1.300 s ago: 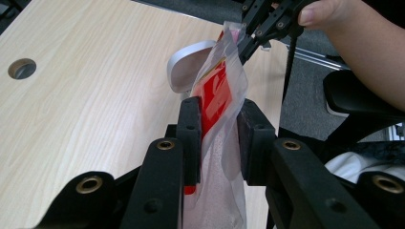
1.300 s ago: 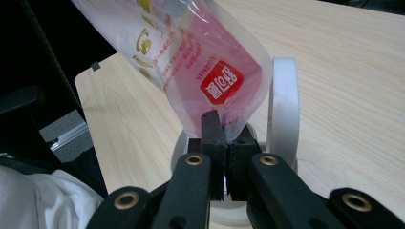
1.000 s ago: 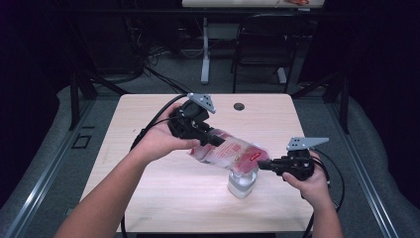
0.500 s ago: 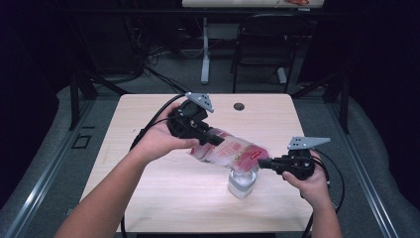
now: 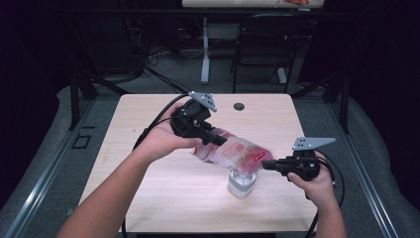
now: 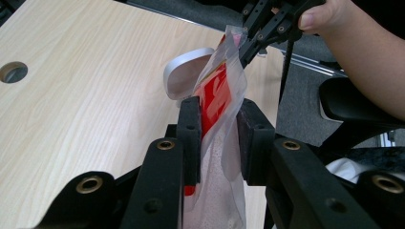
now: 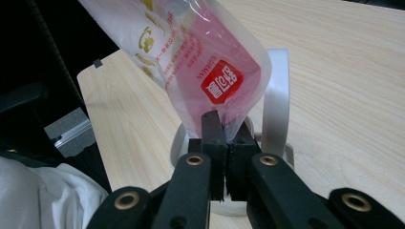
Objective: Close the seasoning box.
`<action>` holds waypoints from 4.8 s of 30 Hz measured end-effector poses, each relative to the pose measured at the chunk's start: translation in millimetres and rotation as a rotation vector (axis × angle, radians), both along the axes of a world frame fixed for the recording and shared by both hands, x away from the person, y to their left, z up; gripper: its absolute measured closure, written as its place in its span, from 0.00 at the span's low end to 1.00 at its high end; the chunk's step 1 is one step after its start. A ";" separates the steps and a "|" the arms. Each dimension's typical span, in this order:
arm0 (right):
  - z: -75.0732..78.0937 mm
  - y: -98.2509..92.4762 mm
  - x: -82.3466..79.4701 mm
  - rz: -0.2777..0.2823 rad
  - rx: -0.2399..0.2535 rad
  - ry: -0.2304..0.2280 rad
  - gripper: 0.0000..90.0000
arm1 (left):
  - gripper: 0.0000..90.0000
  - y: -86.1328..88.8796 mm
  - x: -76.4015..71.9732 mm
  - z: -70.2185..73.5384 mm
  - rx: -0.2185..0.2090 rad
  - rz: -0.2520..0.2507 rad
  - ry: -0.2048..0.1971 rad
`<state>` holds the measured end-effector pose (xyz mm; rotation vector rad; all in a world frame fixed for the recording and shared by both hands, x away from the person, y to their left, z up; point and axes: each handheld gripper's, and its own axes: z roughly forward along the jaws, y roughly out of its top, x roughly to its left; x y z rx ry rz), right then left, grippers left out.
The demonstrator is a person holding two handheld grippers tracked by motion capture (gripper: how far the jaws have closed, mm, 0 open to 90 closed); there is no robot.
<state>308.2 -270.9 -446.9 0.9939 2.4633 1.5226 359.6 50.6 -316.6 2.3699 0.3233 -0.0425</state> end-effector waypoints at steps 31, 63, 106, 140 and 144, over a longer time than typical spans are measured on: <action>-4.2 10.3 4.3 -0.009 0.021 -0.018 1.00 | 0.82 20.7 3.9 -13.6 -0.009 0.028 0.012; -2.3 12.0 4.1 -0.016 0.073 -0.047 1.00 | 0.83 41.4 -1.0 -35.8 -0.051 0.052 0.034; 4.0 19.2 1.5 -0.056 0.101 -0.107 0.97 | 0.84 63.4 -2.6 -75.5 -0.106 0.092 0.084; -4.7 23.6 5.3 -0.007 0.105 -0.061 0.95 | 0.84 82.0 -2.7 -87.2 -0.148 0.113 0.110; -6.2 23.5 6.3 -0.002 0.105 -0.053 0.95 | 0.84 84.5 -3.0 -89.3 -0.155 0.117 0.114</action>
